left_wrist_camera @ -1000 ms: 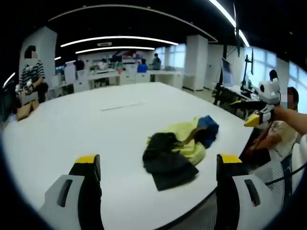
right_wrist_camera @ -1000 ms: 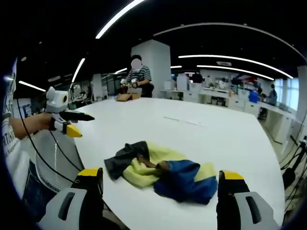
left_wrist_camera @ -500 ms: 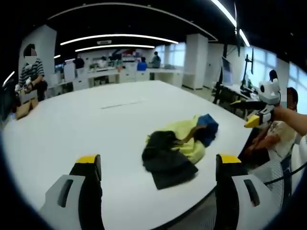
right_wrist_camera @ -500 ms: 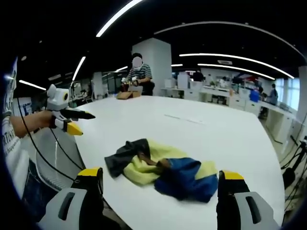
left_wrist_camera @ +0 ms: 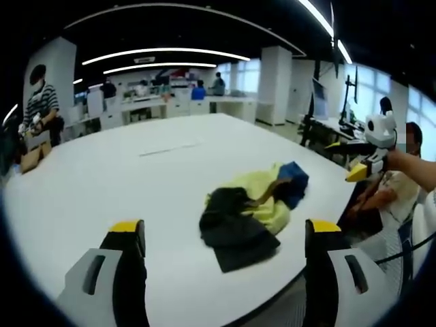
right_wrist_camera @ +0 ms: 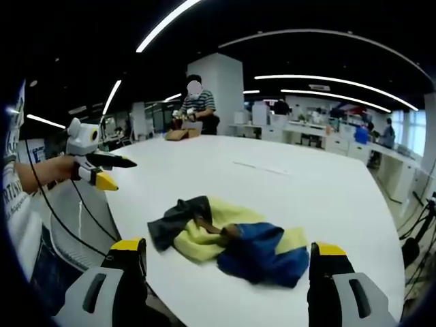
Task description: Fold the garment on the visible template until the final outline fits inside the template.
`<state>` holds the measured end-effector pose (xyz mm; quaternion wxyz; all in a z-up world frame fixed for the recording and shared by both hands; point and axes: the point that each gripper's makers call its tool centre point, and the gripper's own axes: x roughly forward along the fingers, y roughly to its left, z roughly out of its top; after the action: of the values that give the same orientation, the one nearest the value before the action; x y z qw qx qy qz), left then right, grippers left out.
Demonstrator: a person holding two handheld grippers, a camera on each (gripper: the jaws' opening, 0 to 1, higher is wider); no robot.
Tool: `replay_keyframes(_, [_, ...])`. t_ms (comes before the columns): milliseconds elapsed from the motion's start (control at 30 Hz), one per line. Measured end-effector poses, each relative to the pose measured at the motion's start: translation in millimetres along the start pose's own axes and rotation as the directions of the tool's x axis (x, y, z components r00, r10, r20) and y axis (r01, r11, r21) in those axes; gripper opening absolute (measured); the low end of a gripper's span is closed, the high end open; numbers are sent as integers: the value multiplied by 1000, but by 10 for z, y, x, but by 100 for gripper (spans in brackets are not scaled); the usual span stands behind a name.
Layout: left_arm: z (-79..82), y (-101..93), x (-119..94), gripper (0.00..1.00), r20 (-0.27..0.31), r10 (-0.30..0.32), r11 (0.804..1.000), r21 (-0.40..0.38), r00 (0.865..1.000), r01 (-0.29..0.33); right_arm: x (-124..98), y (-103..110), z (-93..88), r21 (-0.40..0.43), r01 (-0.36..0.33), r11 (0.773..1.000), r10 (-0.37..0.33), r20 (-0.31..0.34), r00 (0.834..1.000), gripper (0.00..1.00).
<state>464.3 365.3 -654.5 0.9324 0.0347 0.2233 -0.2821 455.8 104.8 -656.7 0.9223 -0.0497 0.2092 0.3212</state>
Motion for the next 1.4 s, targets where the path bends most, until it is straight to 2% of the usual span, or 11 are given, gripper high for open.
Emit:
replay_keyframes(233, [60, -50, 16, 93, 7, -13, 1000, 14, 1000, 13, 41, 23, -17, -27, 3, 1000, -3, -7, 1000, 99])
replay_keyframes(433, [44, -79, 28, 89, 1, -31, 999, 23, 1000, 31, 55, 31, -18, -22, -4, 1000, 4, -1, 1000, 99])
replay_keyframes(733, [18, -98, 61, 84, -15, -56, 997, 49, 998, 56, 80, -4, 4, -21, -12, 1000, 13, 20, 1000, 92])
replay_keyframes(933, [15, -87, 109, 78, -20, -66, 995, 75, 998, 68, 105, -70, -12, -24, -10, 1000, 10, 21, 1000, 84])
replay_keyframes(1167, [-35, -105, 210, 68, -30, -83, 993, 80, 996, 85, 154, -177, -57, -64, 6, 998, -6, -1, 1000, 64])
replay_keyframes(1400, [-54, -99, 371, 59, -46, -110, 990, 81, 993, 113, 261, -262, -95, -108, -1, 994, -1, -21, 1000, 52])
